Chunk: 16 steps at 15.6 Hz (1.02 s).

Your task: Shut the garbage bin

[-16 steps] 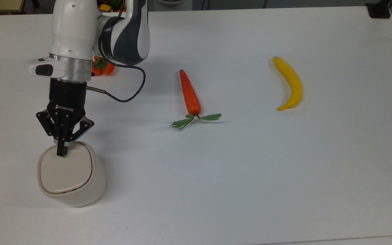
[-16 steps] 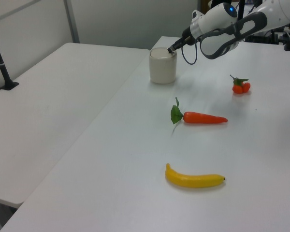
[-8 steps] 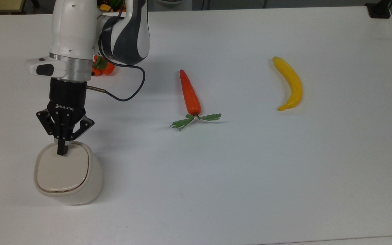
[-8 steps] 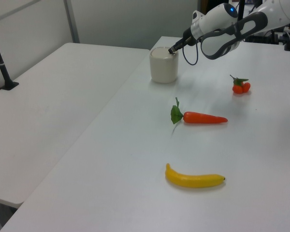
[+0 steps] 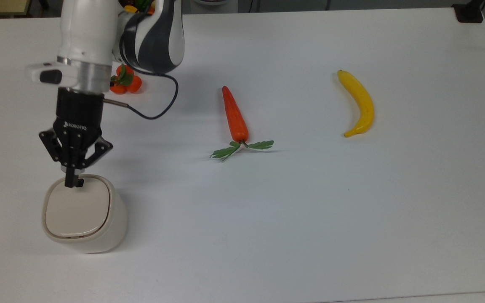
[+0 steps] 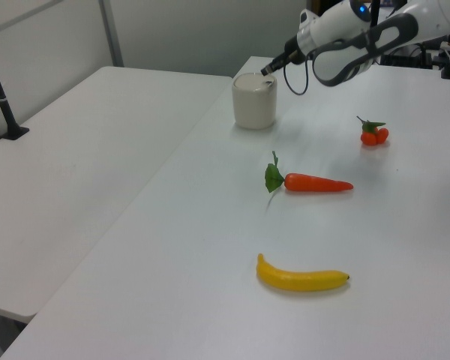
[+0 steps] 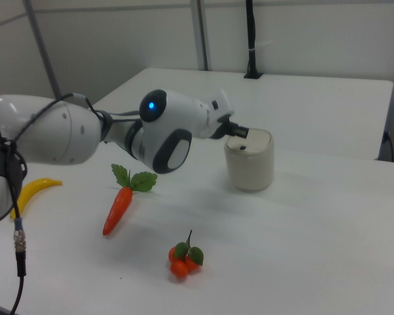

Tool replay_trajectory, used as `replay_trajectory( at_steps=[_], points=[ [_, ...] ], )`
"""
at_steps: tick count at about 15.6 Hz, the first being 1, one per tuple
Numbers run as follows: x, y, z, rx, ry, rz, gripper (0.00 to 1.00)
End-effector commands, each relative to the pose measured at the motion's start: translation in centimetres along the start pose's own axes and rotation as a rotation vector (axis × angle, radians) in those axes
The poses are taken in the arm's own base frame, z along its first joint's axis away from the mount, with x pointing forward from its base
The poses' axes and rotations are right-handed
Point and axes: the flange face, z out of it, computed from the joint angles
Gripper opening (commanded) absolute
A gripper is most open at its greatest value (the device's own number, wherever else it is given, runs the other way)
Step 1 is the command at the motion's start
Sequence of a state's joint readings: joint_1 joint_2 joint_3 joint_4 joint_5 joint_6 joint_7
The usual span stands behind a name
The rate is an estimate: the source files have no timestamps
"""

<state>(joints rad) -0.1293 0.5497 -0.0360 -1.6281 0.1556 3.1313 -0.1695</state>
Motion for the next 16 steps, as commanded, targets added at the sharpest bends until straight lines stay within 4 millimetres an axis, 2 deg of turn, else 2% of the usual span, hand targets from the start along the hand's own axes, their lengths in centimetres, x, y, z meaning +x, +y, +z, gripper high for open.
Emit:
replay_trajectory(
  at_steps=[1, 4, 6, 7, 10, 14, 15, 16],
  points=[
    [3.5, 0.1, -5.4, 0.019, -0.016, 0.008, 0.0],
    [5.8, -0.3, -8.9, 0.057, -0.112, 0.009, 0.0],
    [6.5, -0.6, -10.9, 0.085, -0.21, 0.012, 0.0],
    [6.8, -0.6, -12.3, 0.101, -0.276, 0.008, 0.05],
    [6.4, -0.6, -16.3, 0.152, -0.502, -0.009, 0.31],
    [6.9, 0.4, -21.9, 0.17, -0.679, 0.065, 0.96],
    [7.0, 0.5, -23.4, 0.165, -0.719, 0.093, 1.0],
    [7.1, 0.3, -24.9, 0.167, -0.745, 0.106, 1.0]
  ],
)
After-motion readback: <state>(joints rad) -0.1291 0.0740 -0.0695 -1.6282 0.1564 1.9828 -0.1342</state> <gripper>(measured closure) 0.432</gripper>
